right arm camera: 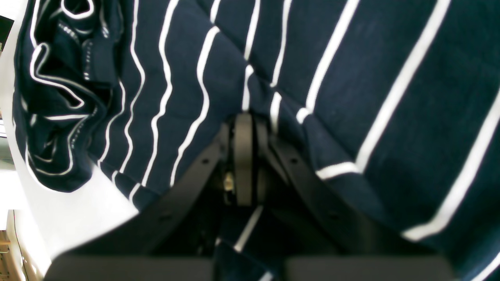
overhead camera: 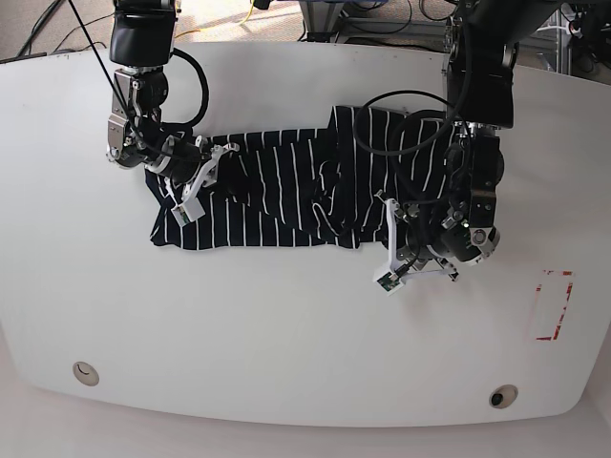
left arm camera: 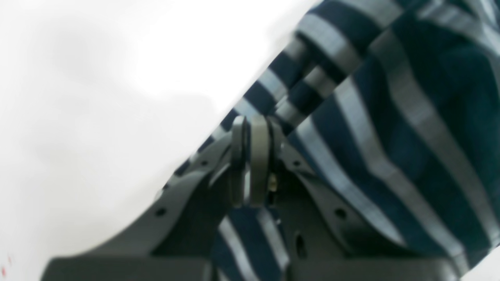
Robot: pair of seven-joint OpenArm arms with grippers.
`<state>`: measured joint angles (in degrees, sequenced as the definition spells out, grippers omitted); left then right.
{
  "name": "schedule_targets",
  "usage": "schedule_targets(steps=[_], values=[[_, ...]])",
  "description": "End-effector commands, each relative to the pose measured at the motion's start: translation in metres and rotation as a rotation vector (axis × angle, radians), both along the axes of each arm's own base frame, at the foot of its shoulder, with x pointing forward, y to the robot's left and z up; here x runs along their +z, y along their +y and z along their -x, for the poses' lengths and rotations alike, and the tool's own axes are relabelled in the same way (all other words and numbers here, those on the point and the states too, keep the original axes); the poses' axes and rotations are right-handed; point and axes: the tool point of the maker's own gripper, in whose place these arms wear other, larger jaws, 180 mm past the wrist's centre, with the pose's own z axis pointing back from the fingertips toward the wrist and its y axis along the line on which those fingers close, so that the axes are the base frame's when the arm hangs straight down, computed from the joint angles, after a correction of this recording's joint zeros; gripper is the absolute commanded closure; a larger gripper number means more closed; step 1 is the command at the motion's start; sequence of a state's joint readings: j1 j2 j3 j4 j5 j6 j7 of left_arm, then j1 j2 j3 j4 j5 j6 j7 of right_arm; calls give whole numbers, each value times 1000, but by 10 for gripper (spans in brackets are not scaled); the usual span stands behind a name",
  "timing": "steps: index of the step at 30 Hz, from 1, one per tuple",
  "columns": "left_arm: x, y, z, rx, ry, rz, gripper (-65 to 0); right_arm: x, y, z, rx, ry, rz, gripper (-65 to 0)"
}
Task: Layout the t-shirt on the table in an organized manner, then fold the t-shirt properly
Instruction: 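Pinch the folded end with the left gripper and drag it toward the middle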
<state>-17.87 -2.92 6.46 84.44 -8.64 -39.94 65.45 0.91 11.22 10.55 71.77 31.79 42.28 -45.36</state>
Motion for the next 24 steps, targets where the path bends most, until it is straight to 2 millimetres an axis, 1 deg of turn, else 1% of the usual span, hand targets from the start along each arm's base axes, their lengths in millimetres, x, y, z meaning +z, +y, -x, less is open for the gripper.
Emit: schedule_targets(steps=[1,3,6,7,8,11,13,21,24], values=[[16,-11,-8,-12,-28,14,-63,-32,-20,28,45,151,159,-13],[20,-19,-8,-18,-28,22,-115,-32,-20,28,45,151,159,-13],[31,-24,-12,-26,-56,34,-194,-32,-20,28,45,151,159,-13],[32,-24,-12,-28,-60,32,-212,-32,-20,28,45,151,159,-13],[34,-25,-11,-30,-65,32,-249,-32,-20,29,46,152,159,-13],[35,-25,-10,-30,-58,21,-303,-32,-20,29,46,152,159,-13],[34,-27,-8,-30,-42,14,-325,-32,-20,30,46,154,159,-13],[30,-27,-5,-31,-16,-3,-361,-32,-20,30,46,154,159,-13],[26,-34,-2,-53,5,12,-364,-32,-20,29,46,152,159,-13]])
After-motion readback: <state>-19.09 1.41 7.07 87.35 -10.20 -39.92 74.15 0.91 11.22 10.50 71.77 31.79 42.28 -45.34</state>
